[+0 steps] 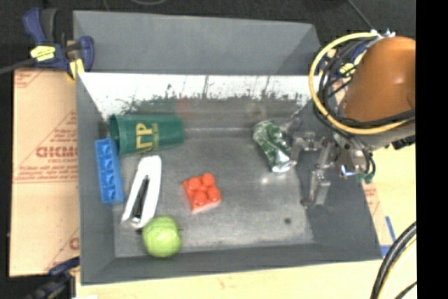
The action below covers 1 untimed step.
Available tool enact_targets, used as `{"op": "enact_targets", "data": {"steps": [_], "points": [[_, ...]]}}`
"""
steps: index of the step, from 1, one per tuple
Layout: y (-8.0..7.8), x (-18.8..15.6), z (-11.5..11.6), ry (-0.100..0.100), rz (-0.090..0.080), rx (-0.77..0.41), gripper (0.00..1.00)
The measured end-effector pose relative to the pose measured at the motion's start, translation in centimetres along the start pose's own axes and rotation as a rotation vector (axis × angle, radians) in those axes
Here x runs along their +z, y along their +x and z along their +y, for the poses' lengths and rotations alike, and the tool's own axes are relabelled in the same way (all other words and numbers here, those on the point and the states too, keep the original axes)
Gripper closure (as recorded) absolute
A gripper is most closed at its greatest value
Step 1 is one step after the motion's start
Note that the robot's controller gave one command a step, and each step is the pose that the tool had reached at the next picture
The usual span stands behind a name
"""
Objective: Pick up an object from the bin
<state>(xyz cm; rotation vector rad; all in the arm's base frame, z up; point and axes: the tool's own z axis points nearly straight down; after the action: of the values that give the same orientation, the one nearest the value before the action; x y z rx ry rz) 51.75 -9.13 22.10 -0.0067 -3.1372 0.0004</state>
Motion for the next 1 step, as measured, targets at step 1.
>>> {"op": "enact_targets", "data": {"steps": [1], "points": [[-0.16,-0.43,0.04,0.001,-0.008,-0.003,0.00]]}}
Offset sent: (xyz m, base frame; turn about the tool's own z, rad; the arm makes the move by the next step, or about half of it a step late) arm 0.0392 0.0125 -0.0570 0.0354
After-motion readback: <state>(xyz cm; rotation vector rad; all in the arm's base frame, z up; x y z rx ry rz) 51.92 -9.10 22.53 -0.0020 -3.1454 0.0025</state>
